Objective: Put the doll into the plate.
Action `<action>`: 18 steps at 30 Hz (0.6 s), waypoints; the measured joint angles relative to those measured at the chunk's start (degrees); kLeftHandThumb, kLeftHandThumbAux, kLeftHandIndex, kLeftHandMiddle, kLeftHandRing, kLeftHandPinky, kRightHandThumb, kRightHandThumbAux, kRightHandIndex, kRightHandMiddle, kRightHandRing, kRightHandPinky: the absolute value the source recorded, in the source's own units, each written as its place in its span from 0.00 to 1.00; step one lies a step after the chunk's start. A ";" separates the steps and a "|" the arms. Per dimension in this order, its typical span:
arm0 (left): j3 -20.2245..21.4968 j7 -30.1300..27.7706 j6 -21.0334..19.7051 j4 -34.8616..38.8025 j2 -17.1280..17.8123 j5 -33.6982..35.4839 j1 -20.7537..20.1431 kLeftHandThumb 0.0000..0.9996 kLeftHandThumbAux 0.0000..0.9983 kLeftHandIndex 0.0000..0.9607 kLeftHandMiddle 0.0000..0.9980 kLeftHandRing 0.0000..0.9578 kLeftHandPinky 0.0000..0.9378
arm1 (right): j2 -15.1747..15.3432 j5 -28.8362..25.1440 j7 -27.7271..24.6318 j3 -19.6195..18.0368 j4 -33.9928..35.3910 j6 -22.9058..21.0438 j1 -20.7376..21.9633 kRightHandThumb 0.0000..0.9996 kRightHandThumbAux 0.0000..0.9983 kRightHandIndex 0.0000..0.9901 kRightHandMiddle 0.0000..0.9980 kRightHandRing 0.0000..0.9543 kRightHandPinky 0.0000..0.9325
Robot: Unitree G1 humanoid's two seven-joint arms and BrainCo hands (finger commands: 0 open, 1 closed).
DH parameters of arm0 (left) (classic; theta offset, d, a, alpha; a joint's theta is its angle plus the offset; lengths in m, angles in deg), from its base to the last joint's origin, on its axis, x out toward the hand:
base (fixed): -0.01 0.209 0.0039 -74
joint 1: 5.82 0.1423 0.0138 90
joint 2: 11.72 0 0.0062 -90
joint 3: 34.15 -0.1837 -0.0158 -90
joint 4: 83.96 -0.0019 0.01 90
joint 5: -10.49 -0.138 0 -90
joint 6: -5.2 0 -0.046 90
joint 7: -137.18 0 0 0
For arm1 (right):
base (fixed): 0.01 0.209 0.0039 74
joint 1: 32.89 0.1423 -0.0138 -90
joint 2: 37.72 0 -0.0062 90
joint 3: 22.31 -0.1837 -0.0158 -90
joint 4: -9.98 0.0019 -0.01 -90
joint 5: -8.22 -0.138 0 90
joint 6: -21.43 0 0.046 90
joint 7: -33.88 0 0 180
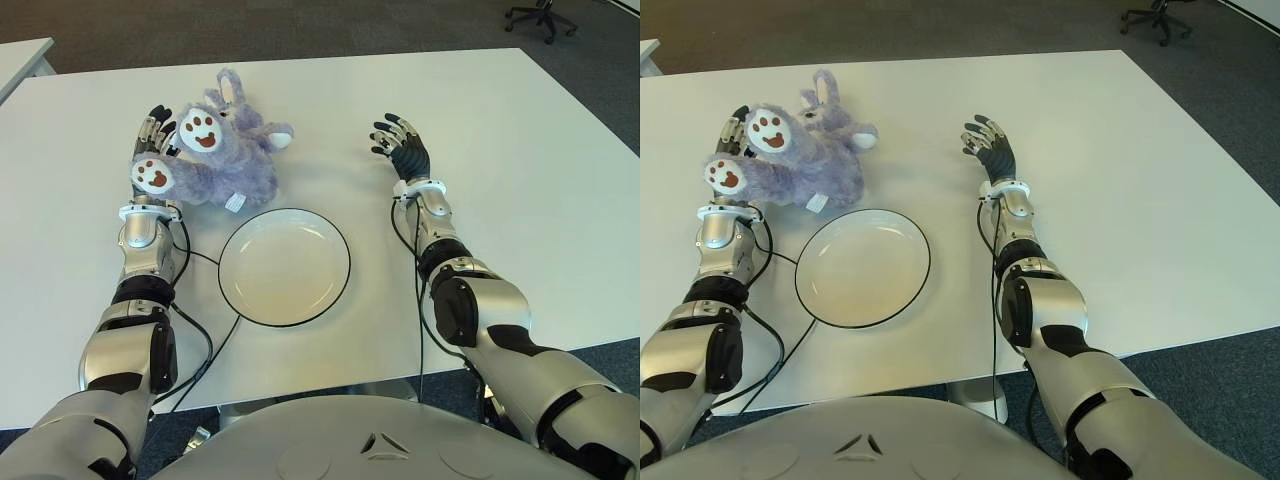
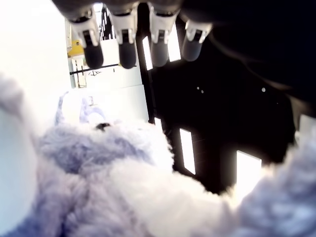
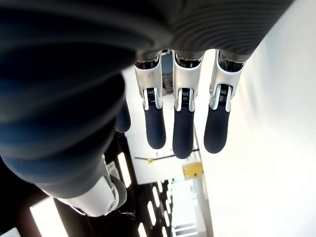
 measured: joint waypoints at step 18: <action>1.19 -0.05 0.21 0.04 0.50 1.14 0.62 0.00 0.43 0.00 0.07 0.09 0.13 | -0.01 0.01 -0.07 0.06 0.13 0.00 -0.01 0.46 0.79 0.16 0.25 0.30 0.35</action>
